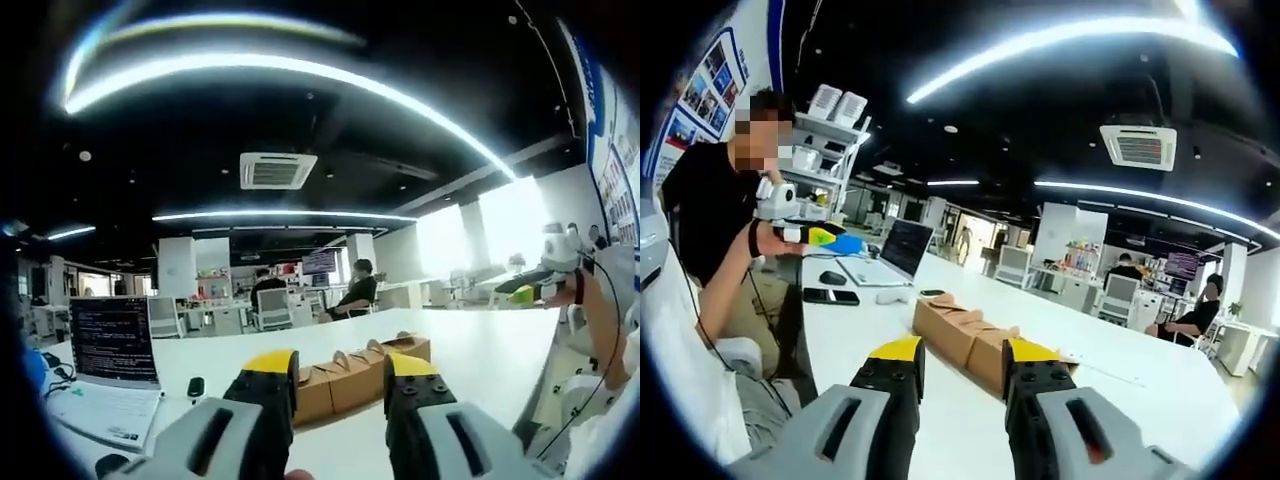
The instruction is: Pick up one paper box from the group, open the paper box, and remove the item inside
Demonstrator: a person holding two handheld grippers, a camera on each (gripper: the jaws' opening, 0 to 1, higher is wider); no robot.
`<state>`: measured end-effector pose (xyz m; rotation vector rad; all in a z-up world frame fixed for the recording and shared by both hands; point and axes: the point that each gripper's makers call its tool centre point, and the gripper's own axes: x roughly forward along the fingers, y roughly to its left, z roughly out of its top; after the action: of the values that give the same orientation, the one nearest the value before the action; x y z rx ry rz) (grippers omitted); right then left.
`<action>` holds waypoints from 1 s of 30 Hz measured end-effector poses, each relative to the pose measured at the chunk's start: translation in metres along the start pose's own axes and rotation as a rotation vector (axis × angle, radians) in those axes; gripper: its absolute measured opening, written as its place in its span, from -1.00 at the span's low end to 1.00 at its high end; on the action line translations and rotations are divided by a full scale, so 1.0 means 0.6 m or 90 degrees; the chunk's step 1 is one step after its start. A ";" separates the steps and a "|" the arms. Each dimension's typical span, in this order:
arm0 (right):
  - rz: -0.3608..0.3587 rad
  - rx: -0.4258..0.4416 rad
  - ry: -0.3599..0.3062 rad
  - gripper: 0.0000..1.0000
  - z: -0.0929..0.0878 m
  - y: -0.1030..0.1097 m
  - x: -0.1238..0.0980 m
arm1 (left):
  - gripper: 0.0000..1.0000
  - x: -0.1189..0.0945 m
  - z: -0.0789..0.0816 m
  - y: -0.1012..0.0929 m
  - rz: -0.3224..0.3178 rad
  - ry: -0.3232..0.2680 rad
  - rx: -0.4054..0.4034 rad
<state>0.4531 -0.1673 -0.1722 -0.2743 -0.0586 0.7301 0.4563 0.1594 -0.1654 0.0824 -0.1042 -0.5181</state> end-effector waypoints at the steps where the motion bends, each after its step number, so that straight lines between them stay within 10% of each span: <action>1: -0.001 0.001 -0.001 -0.37 0.000 -0.001 -0.001 | -0.29 0.000 -0.002 0.000 0.001 0.003 -0.001; 30: -0.002 0.014 0.012 -0.37 -0.014 0.000 0.016 | -0.22 0.003 -0.008 -0.007 -0.024 0.013 -0.016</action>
<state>0.4613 -0.1627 -0.1809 -0.2593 -0.0330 0.7243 0.4563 0.1548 -0.1705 0.0657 -0.0769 -0.5559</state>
